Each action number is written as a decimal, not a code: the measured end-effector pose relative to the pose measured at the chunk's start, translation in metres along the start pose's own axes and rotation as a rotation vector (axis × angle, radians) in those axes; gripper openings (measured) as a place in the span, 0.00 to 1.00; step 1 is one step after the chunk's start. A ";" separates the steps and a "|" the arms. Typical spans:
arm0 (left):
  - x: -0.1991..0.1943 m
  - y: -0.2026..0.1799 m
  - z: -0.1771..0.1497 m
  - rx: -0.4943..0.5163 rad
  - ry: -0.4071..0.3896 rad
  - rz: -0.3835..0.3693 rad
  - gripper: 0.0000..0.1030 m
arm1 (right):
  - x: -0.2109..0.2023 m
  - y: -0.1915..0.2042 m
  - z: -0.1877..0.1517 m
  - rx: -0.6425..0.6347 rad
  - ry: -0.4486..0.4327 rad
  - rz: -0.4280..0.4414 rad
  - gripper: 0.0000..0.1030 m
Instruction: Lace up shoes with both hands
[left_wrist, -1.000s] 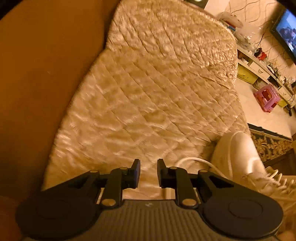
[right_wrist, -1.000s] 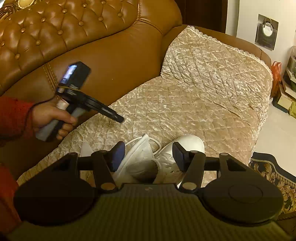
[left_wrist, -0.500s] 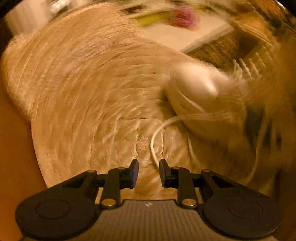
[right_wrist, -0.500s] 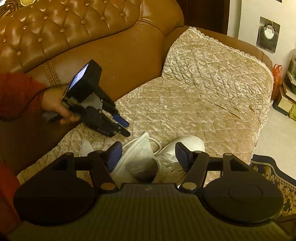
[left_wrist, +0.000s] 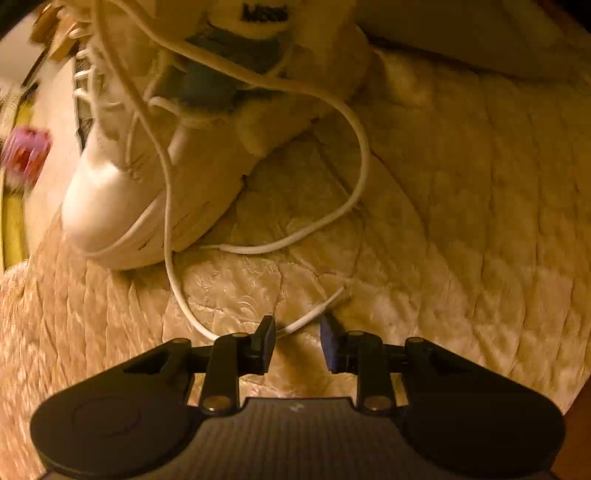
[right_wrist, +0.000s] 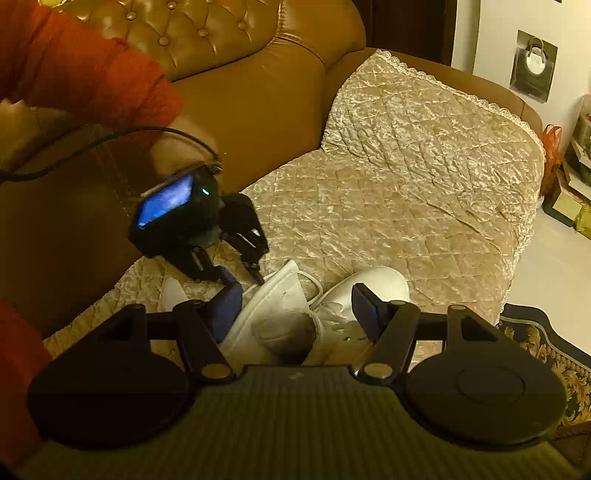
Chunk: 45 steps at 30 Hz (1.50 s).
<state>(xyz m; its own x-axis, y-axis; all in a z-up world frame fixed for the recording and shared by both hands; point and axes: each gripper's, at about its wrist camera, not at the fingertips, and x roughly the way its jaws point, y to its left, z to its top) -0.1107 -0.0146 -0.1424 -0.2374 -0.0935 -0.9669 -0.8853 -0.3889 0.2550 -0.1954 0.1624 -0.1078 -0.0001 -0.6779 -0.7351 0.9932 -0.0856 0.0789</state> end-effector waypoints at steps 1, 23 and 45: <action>0.000 0.002 -0.001 0.010 -0.004 -0.008 0.39 | 0.000 0.000 0.000 0.001 0.000 0.002 0.72; -0.040 0.031 -0.052 -0.865 0.067 -0.047 0.03 | -0.012 -0.003 0.003 0.103 -0.051 0.028 0.72; -0.183 0.098 0.047 -1.083 -0.129 0.139 0.03 | -0.087 -0.012 -0.020 0.495 -0.213 -0.205 0.72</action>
<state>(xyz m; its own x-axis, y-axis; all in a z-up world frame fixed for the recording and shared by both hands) -0.1729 0.0075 0.0604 -0.4036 -0.1275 -0.9060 -0.0427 -0.9865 0.1578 -0.2051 0.2375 -0.0585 -0.2612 -0.7395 -0.6204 0.7979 -0.5272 0.2924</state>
